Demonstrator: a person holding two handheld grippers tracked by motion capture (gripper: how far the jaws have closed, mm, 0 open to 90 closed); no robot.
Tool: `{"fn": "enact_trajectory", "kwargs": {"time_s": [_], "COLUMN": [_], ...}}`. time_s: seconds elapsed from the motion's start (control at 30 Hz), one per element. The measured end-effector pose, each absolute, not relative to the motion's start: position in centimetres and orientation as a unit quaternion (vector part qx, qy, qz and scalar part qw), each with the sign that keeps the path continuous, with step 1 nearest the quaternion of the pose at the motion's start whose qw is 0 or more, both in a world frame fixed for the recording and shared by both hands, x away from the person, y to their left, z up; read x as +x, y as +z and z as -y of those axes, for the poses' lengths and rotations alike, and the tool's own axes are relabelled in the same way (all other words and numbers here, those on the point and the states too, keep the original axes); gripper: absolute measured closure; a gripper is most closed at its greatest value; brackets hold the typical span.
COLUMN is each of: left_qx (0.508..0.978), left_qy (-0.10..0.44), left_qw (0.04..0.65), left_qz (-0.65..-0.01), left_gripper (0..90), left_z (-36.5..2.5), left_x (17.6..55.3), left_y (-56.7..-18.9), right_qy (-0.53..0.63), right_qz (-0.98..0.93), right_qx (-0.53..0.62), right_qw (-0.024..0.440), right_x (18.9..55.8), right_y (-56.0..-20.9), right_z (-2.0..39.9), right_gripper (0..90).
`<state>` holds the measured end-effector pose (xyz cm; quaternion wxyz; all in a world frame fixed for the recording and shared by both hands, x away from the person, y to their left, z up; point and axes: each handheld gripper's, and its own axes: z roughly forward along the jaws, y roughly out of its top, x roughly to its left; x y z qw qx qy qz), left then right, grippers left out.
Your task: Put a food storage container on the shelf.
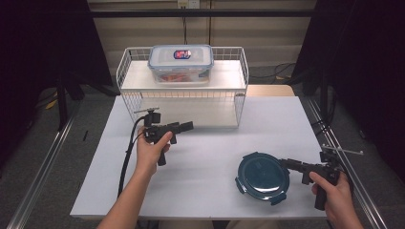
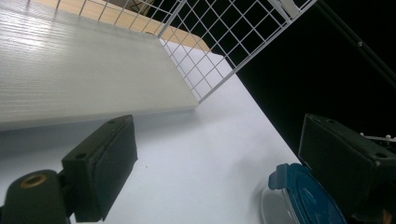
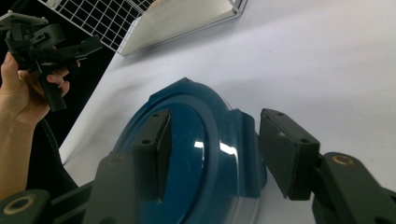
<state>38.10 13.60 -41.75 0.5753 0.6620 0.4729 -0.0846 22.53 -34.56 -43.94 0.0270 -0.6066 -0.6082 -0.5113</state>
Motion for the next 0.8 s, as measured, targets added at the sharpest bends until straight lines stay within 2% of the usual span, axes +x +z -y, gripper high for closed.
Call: {"fn": "enact_trajectory", "kwargs": {"time_s": [0.2,0.4,0.6,0.7,0.8], "left_qx": [0.666,0.668,0.670,0.672,0.675], "left_qy": [-0.084,-0.082,-0.080,-0.083,-0.082], "left_qw": [0.573,0.571,0.569,0.567,0.565], "left_qz": [-0.470,-0.469,-0.470,-0.469,-0.468], "left_gripper": [11.3,11.3,11.3,11.4,11.5], "left_z": [-13.3,-13.3,-13.2,-13.0,-12.9], "left_x": [38.2,38.2,38.2,38.2,38.2], "left_y": [-41.9,-41.8,-41.9,-42.0,-42.1], "right_qy": [-0.507,-0.490,-0.485,-0.487,-0.493], "right_qz": [0.610,0.615,0.606,0.596,0.585], "right_qx": [-0.608,-0.616,-0.628,-0.637,-0.642], "right_qw": [0.034,0.047,0.045,0.043,0.050], "right_x": [22.5,22.7,22.9,23.0,23.1], "right_y": [-44.4,-45.0,-45.3,-45.2,-45.4], "right_z": [34.4,33.9,34.1,34.4,34.6], "right_gripper": [41.5,43.0,54.3,67.2,68.9]}}
